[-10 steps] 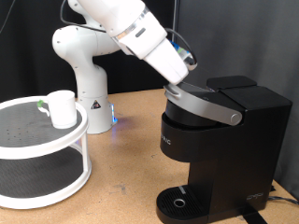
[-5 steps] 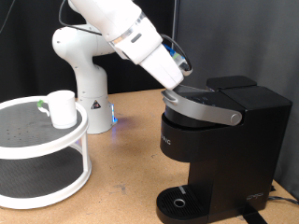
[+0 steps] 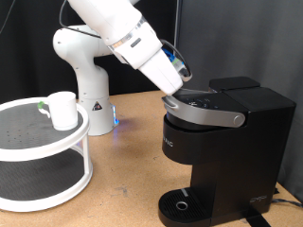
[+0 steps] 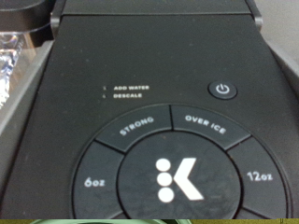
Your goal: Make a cup of coffee with the keurig machine
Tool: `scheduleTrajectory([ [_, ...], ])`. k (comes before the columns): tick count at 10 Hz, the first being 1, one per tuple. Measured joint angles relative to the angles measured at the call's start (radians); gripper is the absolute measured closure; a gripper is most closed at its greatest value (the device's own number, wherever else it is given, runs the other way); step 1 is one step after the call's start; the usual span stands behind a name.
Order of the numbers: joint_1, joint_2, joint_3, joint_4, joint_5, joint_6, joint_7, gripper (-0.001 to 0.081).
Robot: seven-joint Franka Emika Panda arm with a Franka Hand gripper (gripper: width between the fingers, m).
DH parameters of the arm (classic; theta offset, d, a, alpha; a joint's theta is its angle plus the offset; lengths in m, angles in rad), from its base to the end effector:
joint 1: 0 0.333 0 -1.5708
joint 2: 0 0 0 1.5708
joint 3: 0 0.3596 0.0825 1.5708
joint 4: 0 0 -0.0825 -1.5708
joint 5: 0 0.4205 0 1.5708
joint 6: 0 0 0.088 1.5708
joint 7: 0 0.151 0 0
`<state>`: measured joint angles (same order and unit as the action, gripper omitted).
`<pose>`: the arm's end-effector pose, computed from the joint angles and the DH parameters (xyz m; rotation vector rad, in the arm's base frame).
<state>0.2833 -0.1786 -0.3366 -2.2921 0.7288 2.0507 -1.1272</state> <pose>0.5136 0.0325 0.4176 -2.3407 -0.8610 -0.4096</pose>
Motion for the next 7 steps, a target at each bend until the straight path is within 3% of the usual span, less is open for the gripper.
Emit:
scheduleTrajectory([
  [7, 0.0, 0.03, -0.009, -0.023, -0.02, 0.049, -0.018, 0.0805],
])
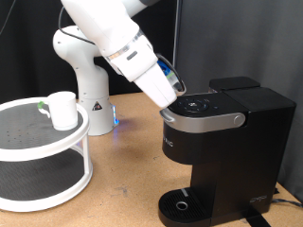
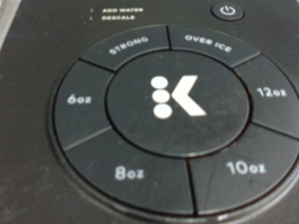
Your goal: Make a cup of coffee with the keurig machine
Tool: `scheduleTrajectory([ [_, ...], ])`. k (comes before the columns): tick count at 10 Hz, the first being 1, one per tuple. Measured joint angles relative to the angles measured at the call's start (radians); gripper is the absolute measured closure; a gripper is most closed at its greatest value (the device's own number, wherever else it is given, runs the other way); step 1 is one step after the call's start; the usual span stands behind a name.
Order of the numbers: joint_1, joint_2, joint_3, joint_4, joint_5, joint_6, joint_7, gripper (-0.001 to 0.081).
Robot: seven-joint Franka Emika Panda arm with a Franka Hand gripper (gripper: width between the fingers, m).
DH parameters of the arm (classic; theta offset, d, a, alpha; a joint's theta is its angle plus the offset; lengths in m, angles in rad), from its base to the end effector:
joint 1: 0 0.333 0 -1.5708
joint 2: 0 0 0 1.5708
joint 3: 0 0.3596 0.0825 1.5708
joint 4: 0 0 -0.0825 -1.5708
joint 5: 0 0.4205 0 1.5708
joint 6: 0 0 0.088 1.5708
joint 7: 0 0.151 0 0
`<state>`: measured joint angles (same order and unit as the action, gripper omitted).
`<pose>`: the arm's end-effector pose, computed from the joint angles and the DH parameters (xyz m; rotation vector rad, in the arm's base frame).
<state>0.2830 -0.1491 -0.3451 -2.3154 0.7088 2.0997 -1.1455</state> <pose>0.5147 0.0230 0.3922 -2.3862 -0.8621 -0.3913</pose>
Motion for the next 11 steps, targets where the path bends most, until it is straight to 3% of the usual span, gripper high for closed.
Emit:
scheduleTrajectory([
  [11, -0.001, 0.012, -0.024, 0.0, 0.0, 0.0, -0.009, 0.0805],
])
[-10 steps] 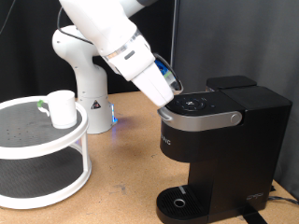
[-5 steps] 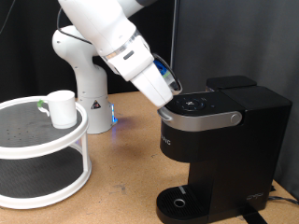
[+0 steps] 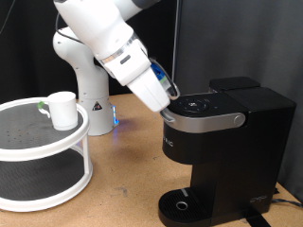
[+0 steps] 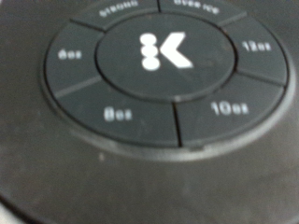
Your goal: Make a cup of coffee with the keurig machine
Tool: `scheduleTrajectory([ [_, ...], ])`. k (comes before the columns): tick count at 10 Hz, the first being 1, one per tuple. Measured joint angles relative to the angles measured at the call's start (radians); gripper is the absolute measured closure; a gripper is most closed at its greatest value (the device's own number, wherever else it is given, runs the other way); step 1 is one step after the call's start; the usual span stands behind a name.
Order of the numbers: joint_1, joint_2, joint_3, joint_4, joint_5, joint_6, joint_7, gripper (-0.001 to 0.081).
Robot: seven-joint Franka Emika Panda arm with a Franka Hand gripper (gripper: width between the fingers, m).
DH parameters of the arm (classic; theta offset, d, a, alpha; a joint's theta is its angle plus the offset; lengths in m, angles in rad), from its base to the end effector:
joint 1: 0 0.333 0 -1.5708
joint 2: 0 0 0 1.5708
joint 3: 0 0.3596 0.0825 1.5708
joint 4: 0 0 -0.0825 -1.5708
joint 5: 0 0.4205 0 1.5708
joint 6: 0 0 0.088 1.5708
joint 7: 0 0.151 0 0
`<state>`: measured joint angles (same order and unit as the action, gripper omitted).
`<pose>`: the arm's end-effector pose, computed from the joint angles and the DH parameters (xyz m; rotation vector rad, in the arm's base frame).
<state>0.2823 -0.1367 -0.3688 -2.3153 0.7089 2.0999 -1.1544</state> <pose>0.5158 0.0105 0.3857 -2.3959 -0.8391 -0.3888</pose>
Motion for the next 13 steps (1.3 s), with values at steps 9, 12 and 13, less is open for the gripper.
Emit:
scheduleTrajectory([
  [9, 0.0, 0.021, -0.036, 0.016, 0.071, -0.059, -0.096, 0.0805],
  [12, 0.0, -0.002, -0.057, 0.03, 0.083, -0.097, -0.103, 0.0805],
  [13, 0.0, -0.011, -0.065, 0.032, 0.083, -0.105, -0.103, 0.0805],
])
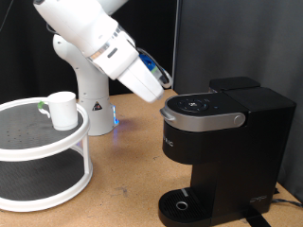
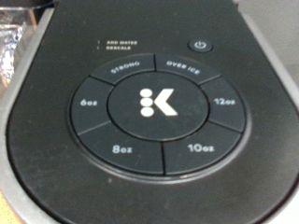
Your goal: Make a cup of coffee with the keurig machine
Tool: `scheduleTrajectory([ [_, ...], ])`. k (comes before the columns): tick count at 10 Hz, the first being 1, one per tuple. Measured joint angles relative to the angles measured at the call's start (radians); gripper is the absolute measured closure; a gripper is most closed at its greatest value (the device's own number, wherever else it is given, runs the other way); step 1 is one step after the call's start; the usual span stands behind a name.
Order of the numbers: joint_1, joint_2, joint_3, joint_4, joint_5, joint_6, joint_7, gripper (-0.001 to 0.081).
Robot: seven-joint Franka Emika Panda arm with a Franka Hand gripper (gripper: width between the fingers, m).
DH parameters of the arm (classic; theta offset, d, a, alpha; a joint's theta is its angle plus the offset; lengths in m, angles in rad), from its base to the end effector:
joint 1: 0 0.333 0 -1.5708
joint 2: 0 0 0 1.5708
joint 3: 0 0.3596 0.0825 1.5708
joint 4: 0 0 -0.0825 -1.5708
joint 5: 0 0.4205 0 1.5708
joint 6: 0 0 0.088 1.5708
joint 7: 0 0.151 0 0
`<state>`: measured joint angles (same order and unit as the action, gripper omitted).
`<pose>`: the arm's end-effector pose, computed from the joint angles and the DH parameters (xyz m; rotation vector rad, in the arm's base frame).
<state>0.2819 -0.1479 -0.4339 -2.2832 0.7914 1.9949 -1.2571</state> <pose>0.5155 -0.0083 0.4066 -2.2740 -0.8459 -0.4664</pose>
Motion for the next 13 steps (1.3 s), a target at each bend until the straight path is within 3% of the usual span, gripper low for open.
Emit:
scheduleTrajectory([
  [5, -0.004, -0.07, -0.04, 0.016, -0.001, -0.051, -0.001, 0.0805],
  [7, -0.004, -0.067, -0.04, 0.012, -0.001, -0.051, 0.0, 0.0805],
  [9, -0.008, -0.09, -0.041, -0.018, 0.066, 0.006, 0.029, 0.0805],
  [11, -0.034, -0.155, -0.043, -0.06, 0.077, 0.018, 0.1, 0.0805],
  [13, -0.069, -0.213, -0.056, -0.074, 0.021, -0.066, 0.136, 0.0805],
])
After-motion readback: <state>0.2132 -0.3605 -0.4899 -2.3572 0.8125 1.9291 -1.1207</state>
